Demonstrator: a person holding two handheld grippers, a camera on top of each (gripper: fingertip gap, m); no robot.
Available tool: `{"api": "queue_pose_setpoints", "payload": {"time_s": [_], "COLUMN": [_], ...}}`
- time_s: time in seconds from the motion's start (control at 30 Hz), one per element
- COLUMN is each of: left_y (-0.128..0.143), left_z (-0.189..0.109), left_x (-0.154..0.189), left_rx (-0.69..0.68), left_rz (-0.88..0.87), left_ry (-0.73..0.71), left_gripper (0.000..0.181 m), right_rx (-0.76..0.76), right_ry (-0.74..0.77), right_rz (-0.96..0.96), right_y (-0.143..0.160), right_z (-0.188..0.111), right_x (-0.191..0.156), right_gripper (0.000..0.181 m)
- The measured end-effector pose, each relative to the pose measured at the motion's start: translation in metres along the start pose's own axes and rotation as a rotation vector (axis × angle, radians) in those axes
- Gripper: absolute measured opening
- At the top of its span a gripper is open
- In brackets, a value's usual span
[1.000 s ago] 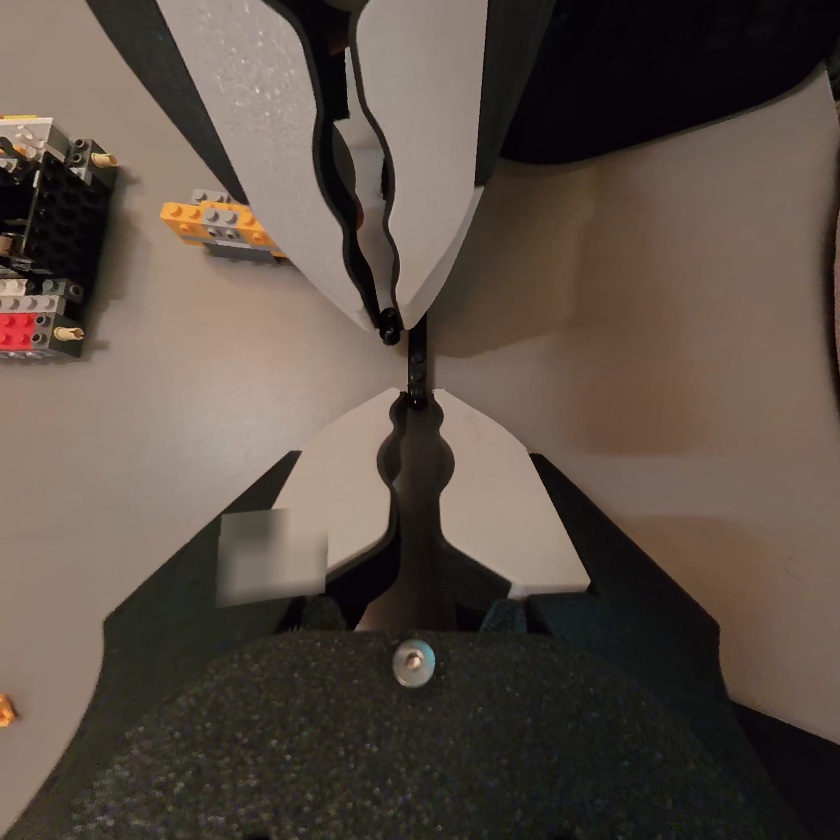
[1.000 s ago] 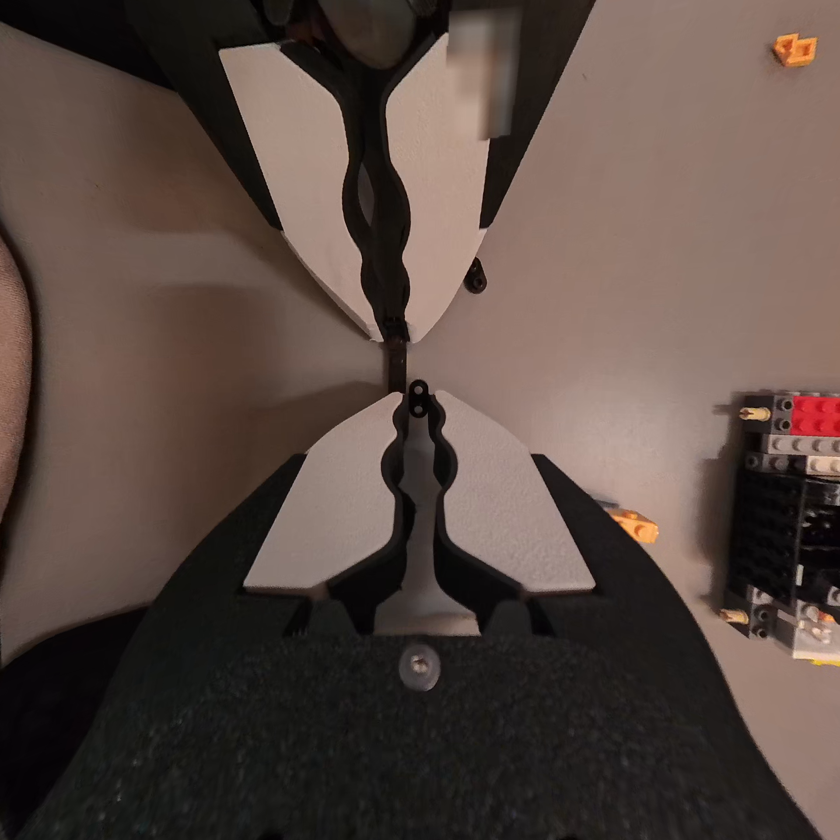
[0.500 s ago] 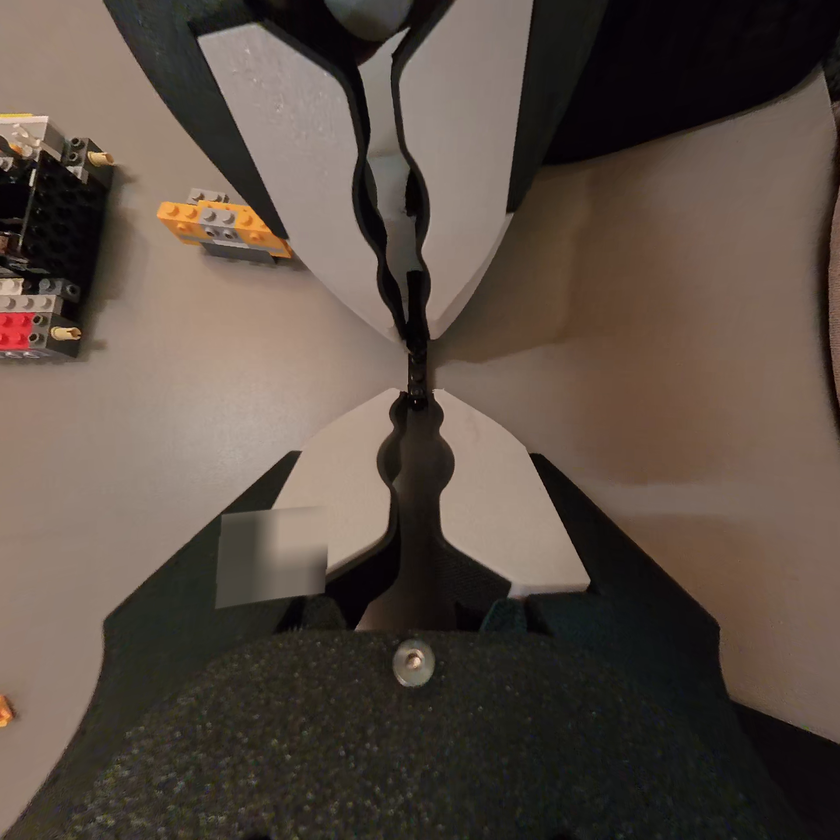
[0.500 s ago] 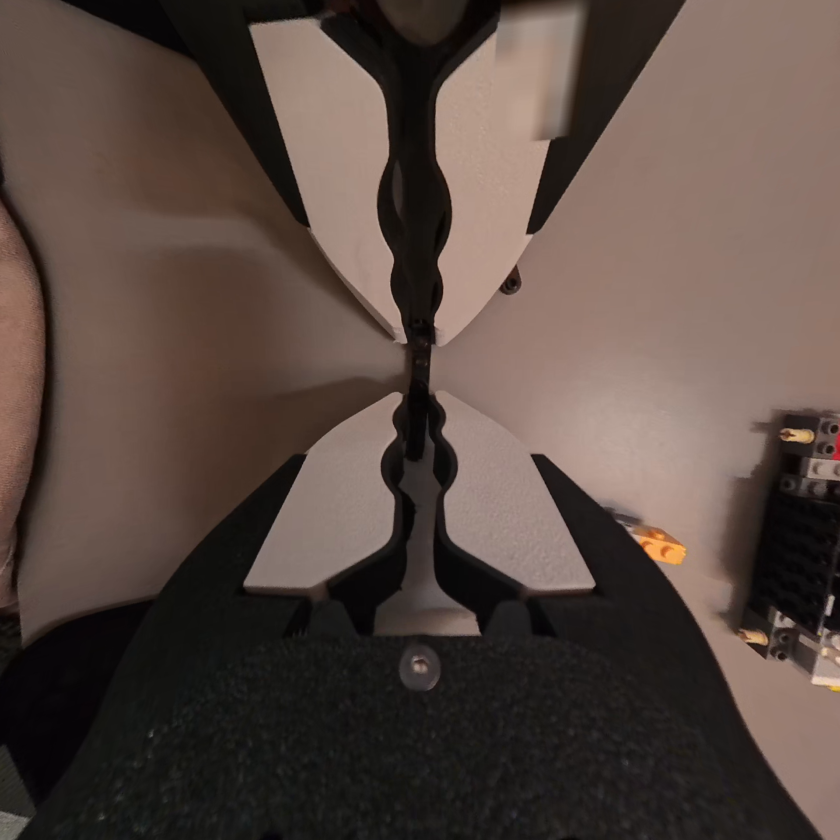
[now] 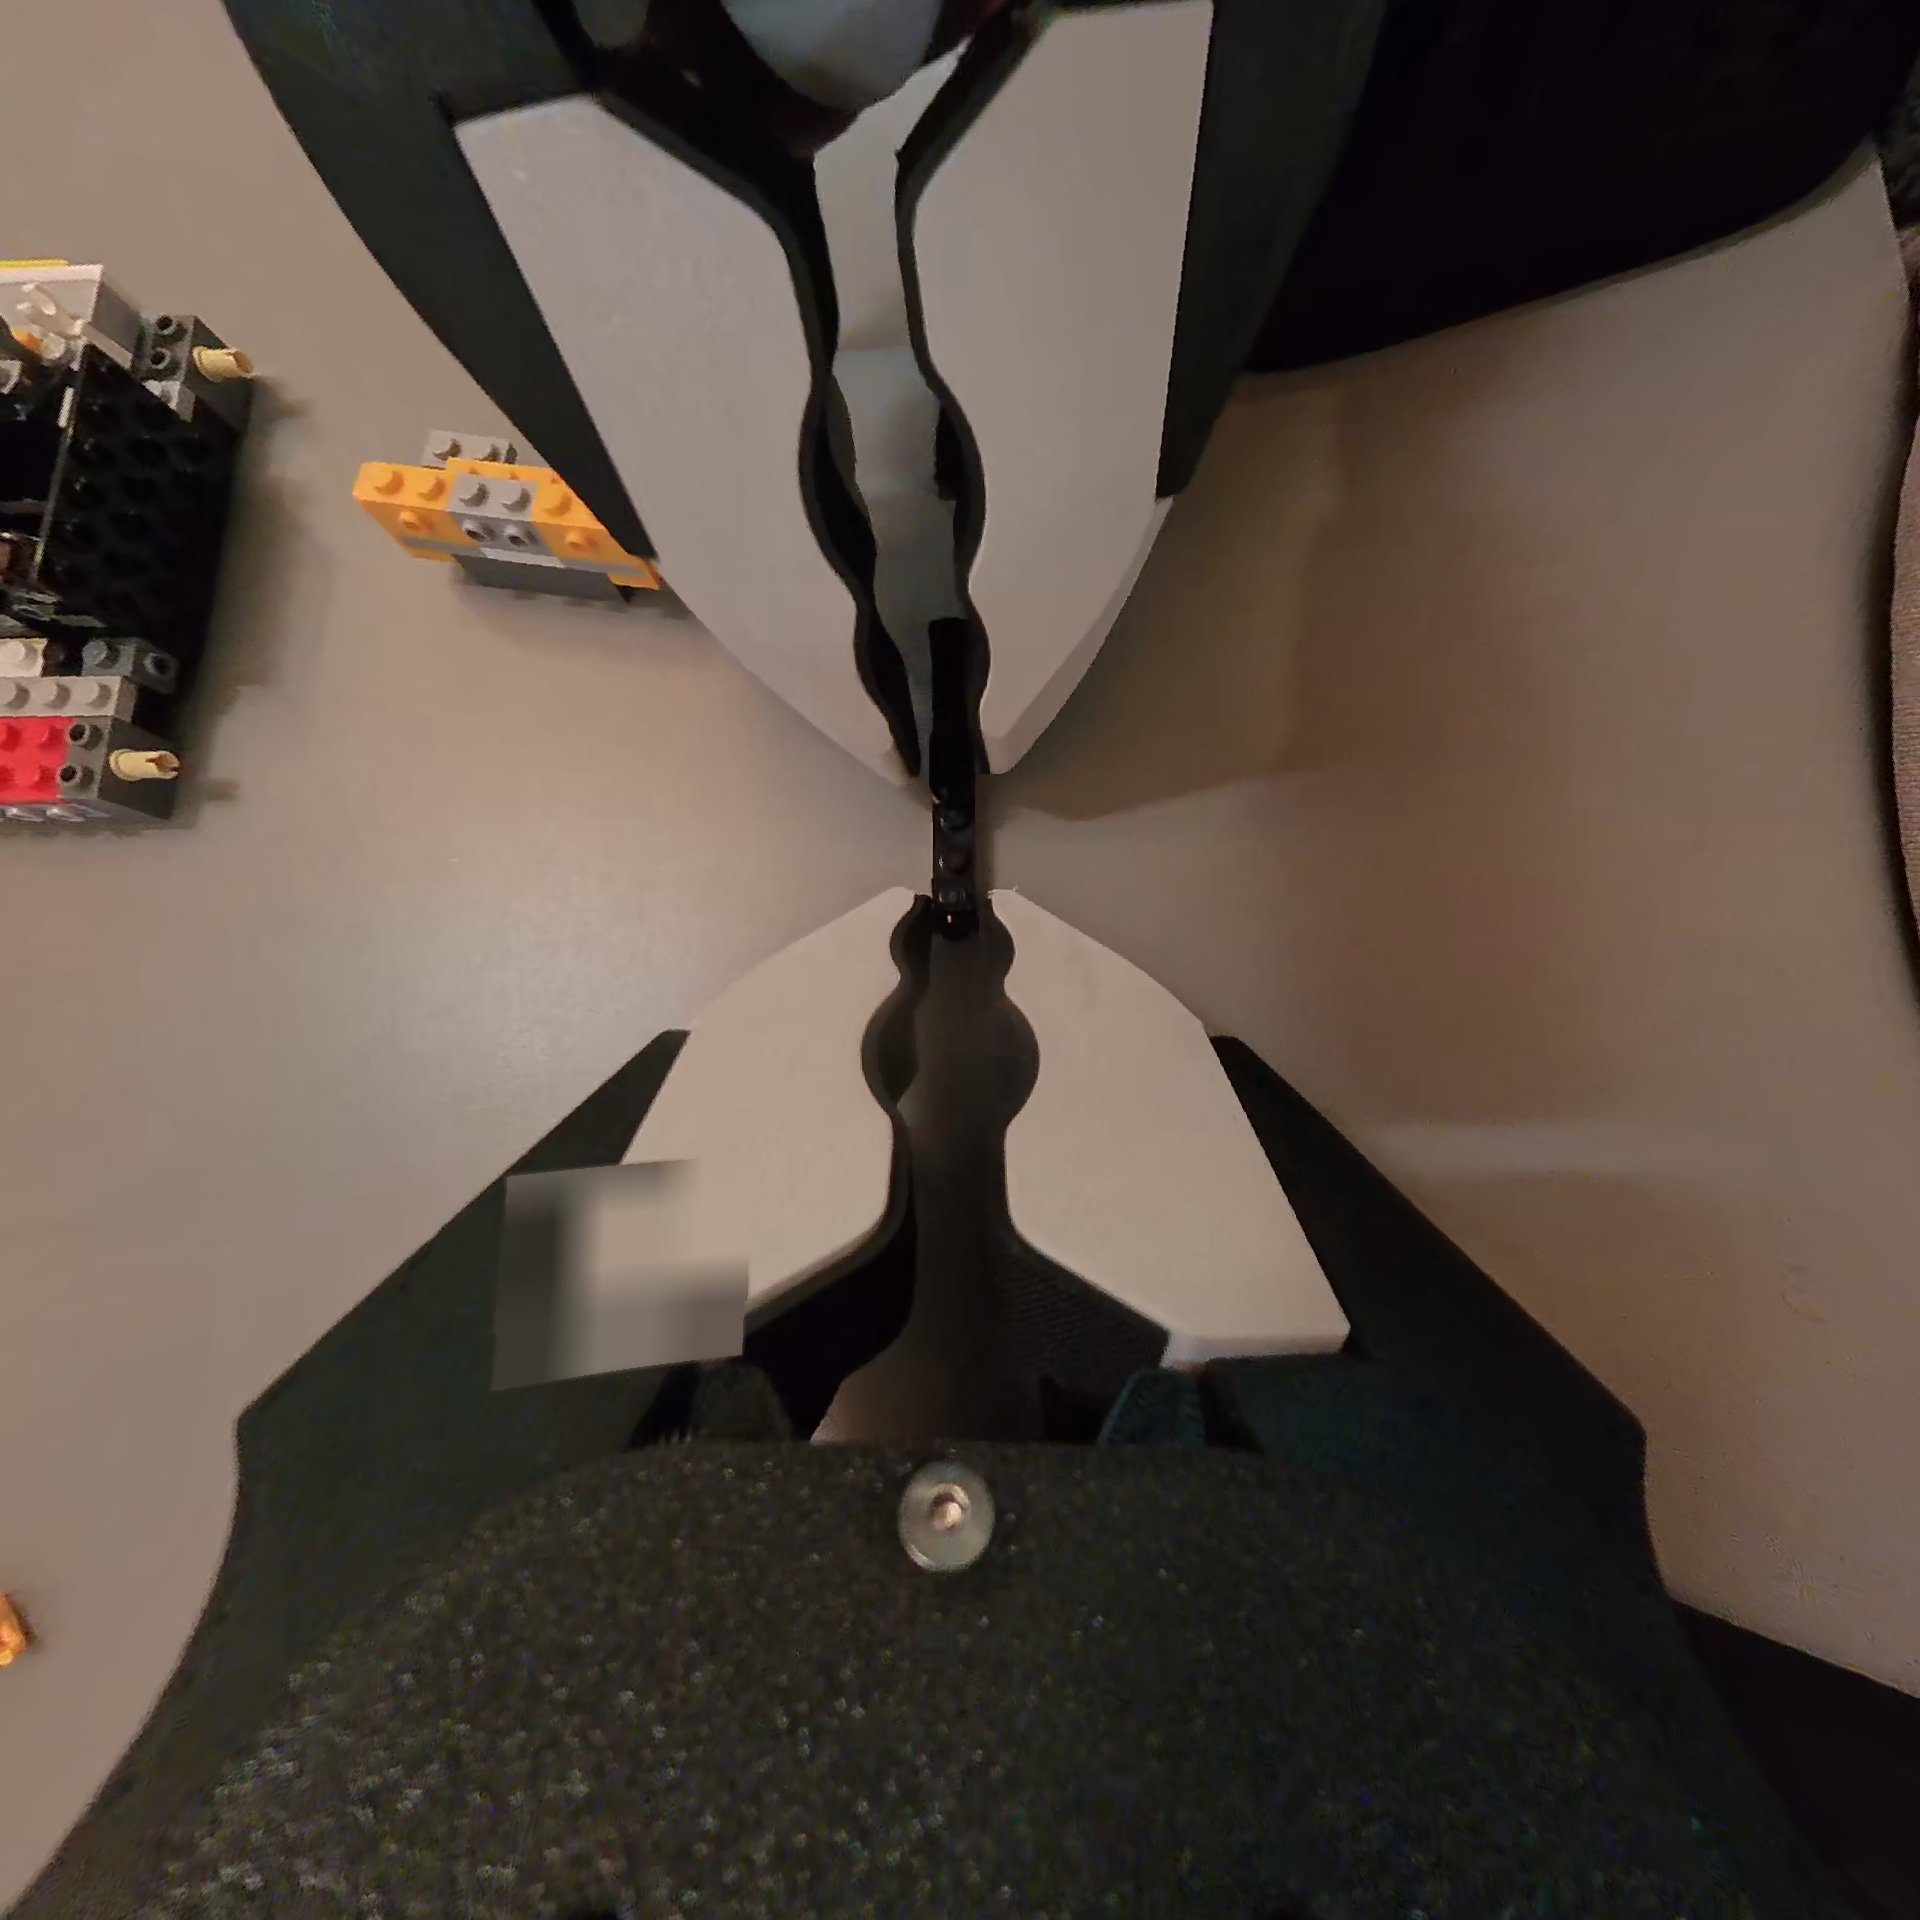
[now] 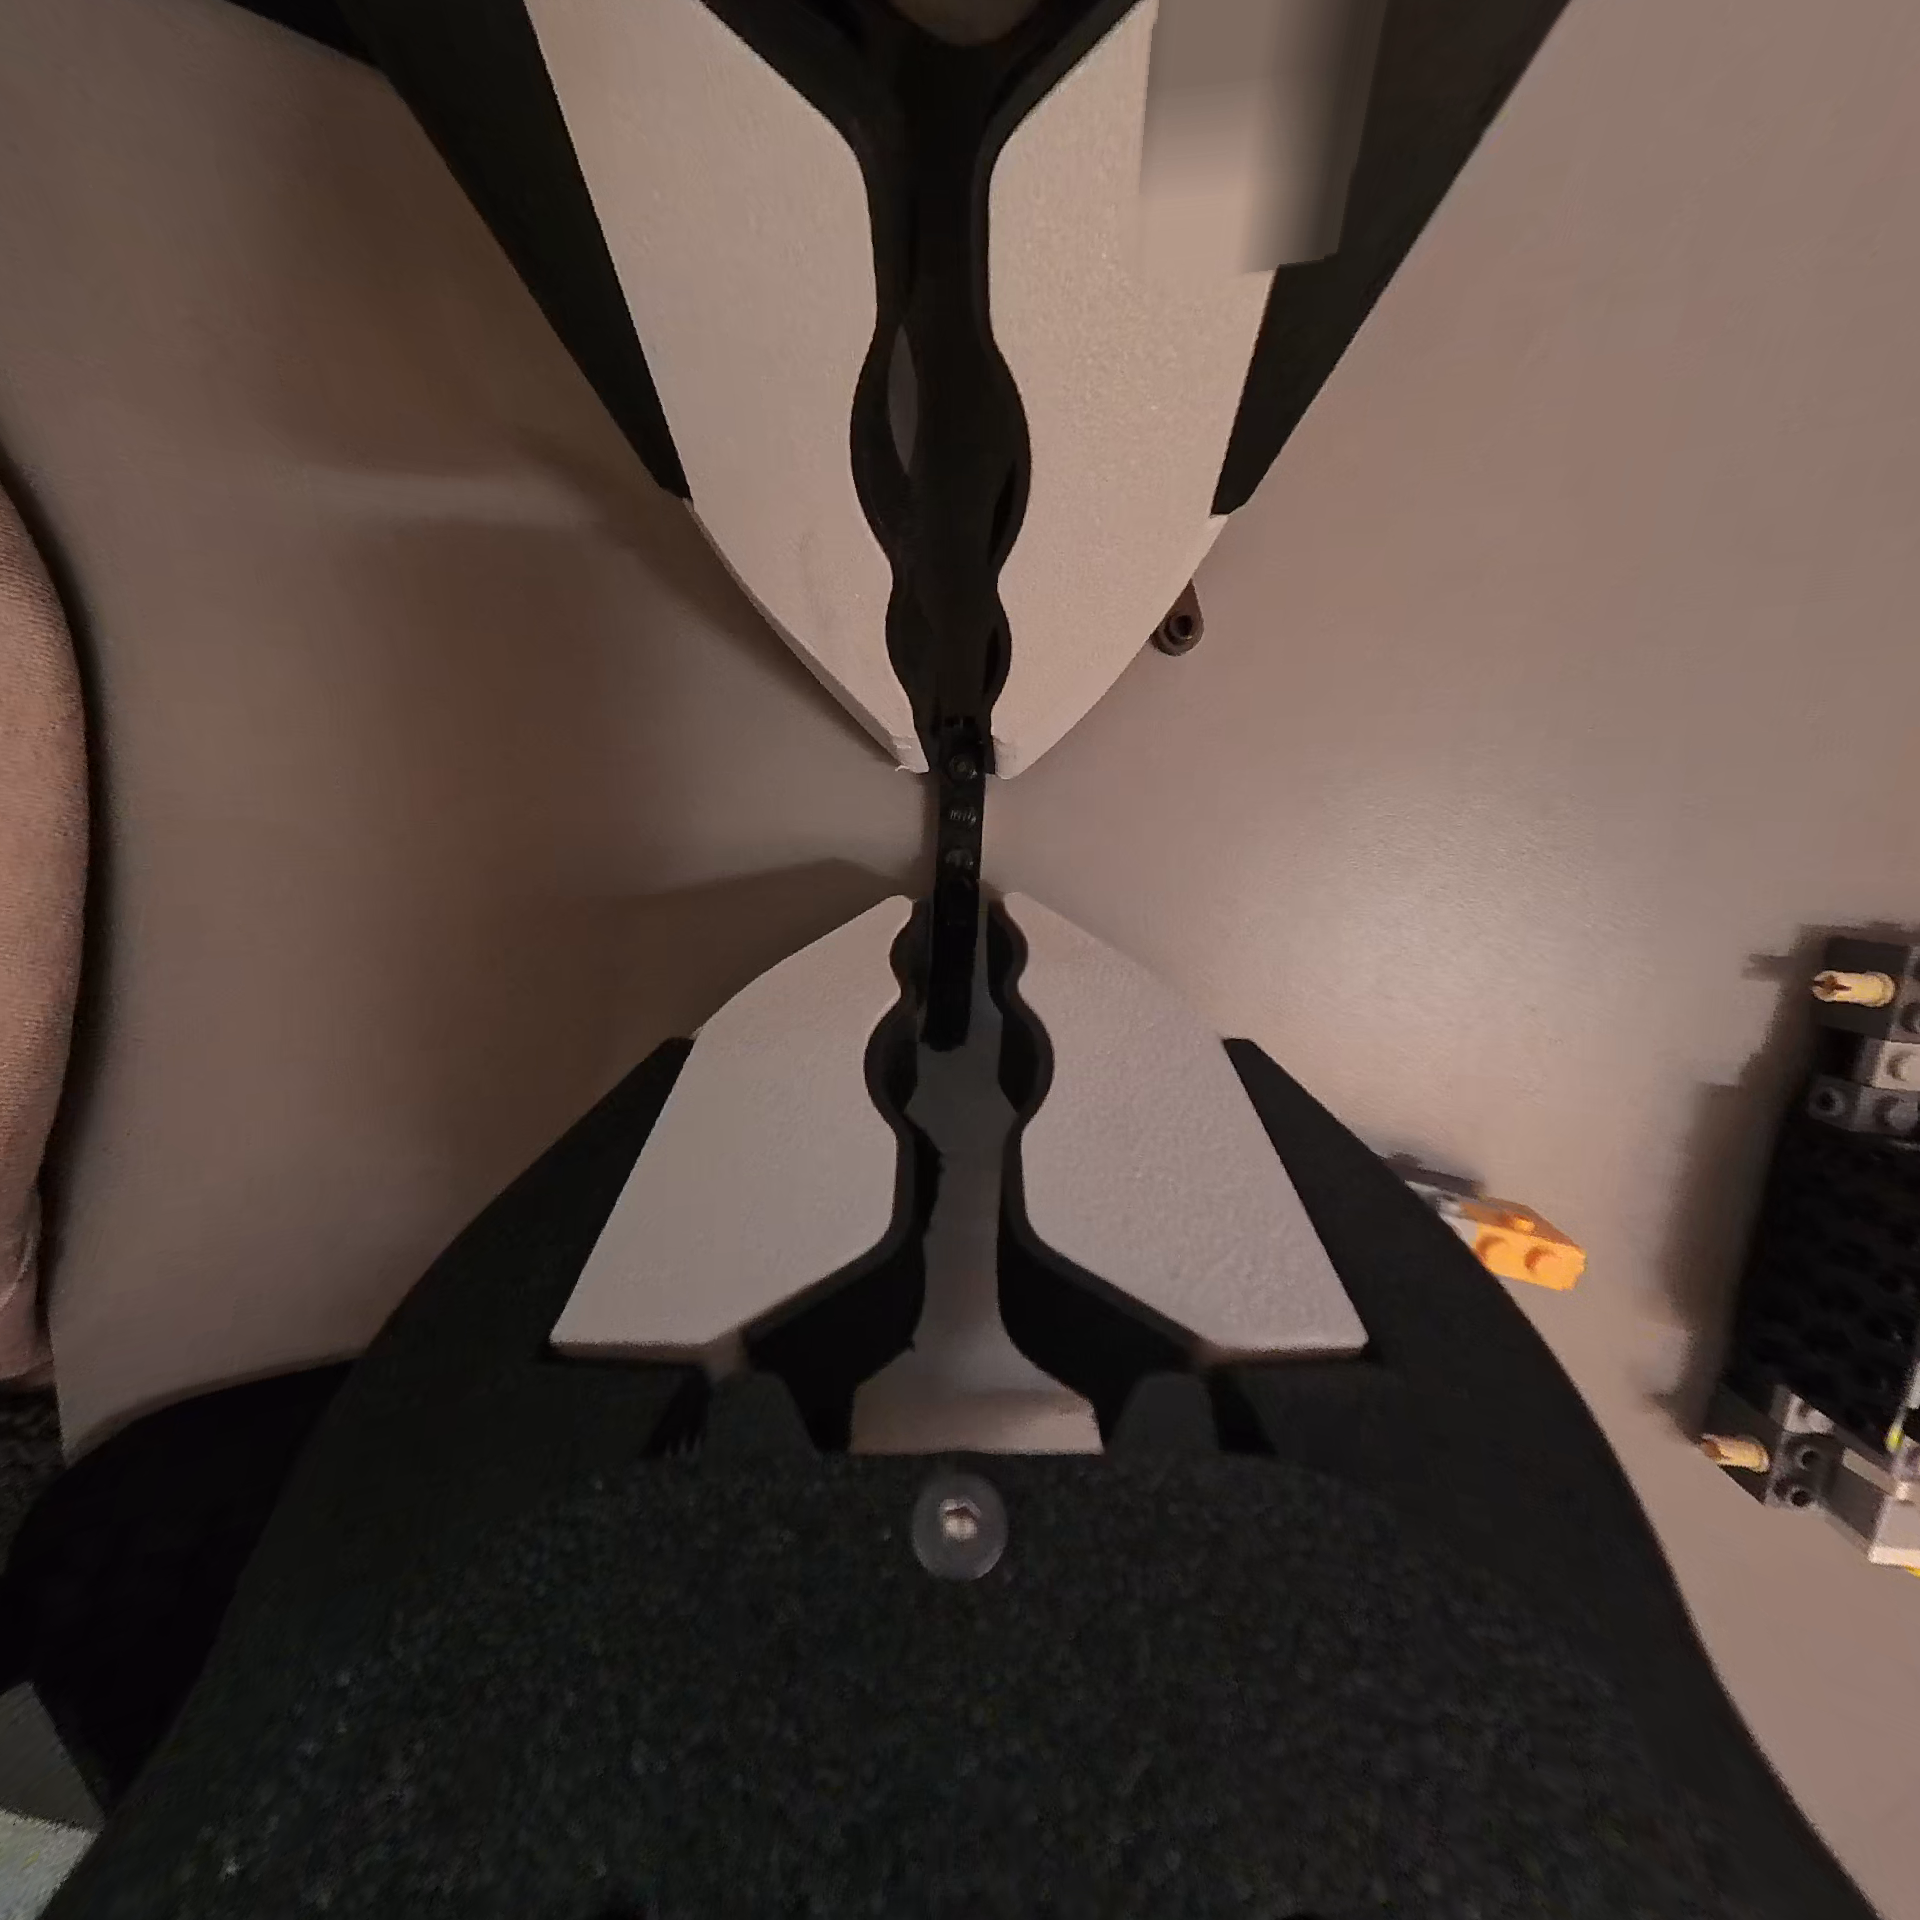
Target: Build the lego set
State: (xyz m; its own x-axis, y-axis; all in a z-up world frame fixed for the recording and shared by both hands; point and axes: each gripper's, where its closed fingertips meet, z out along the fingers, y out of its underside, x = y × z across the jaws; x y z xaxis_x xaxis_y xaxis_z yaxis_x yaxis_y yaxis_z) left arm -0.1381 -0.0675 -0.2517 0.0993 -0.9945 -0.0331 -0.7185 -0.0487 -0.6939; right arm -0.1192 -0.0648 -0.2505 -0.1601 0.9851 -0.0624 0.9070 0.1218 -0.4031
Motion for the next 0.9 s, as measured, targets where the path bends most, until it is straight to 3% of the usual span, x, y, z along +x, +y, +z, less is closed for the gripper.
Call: {"api": "queue_pose_setpoints", "payload": {"time_s": [0.2,0.9], "left_y": [0.000,0.000], "left_z": [0.000,0.000], "left_x": [0.001,0.001], "left_rx": [-0.001,-0.005], "left_rz": [0.002,0.006], "left_ry": [0.001,0.000], "left_gripper": [0.008,0.008], "right_rx": [0.039,-0.012], "right_ry": [0.008,0.027], "right_rz": [0.012,0.016], "right_y": [-0.002,-0.001], "right_z": [-0.010,0.000], "right_x": [0.001,-0.001], "right_gripper": [0.013,0.008]}}
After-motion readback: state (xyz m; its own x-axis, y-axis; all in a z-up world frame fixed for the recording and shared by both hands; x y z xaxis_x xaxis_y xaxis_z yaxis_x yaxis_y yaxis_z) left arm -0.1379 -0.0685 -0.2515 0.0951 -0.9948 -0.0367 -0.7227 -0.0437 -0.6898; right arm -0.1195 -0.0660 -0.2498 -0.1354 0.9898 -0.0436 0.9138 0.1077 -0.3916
